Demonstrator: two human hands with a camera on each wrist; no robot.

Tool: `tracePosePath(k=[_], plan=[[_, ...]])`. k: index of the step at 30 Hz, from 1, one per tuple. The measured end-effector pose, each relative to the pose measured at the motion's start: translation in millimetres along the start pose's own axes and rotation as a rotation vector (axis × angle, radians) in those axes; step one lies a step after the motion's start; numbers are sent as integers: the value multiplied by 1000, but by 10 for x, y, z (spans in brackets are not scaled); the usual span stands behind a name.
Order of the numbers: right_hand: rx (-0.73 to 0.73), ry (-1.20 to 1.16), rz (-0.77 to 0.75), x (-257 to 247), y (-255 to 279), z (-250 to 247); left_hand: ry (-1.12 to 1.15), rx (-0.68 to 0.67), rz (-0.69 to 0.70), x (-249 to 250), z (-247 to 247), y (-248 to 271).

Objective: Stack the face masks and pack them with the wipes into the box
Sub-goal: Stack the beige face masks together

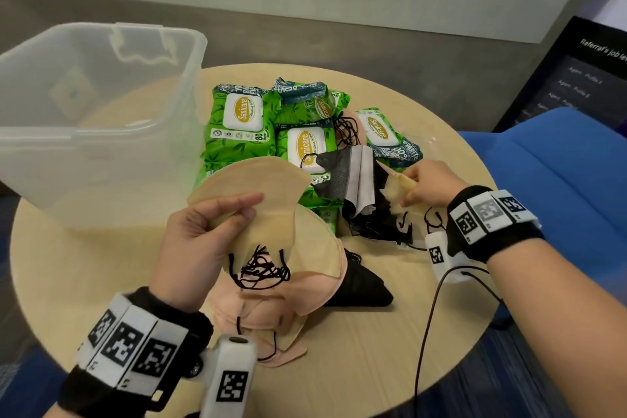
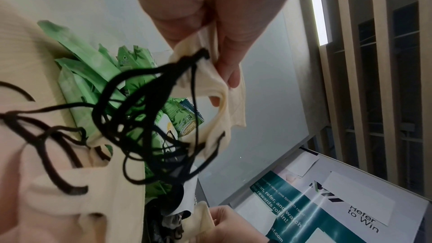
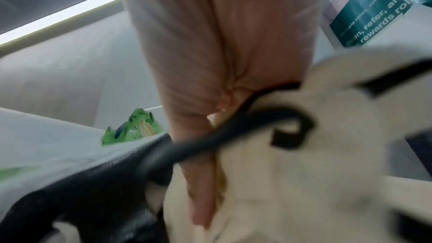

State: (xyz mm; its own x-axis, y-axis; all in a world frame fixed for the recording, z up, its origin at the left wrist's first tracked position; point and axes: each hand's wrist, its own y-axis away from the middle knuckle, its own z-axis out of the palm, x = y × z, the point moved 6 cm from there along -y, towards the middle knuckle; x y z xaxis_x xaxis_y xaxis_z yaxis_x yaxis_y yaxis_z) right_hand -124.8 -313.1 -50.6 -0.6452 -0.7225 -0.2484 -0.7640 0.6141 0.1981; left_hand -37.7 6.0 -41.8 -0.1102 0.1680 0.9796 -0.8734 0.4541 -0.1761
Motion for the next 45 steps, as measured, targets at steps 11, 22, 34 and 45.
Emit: tracePosePath(k=[11, 22, 34, 45], plan=[[2, -869, -336, -842, 742, -688, -63, 34, 14, -31, -32, -32], [-219, -178, -211, -1453, 629, 681, -127, 201, 33, -40, -483, -19], [84, 119, -212, -1530, 584, 952, -89, 194, 2, -51, -561, 32], [7, -465, -704, -1661, 1122, -161, -130, 178, -20, -30, -582, -10]])
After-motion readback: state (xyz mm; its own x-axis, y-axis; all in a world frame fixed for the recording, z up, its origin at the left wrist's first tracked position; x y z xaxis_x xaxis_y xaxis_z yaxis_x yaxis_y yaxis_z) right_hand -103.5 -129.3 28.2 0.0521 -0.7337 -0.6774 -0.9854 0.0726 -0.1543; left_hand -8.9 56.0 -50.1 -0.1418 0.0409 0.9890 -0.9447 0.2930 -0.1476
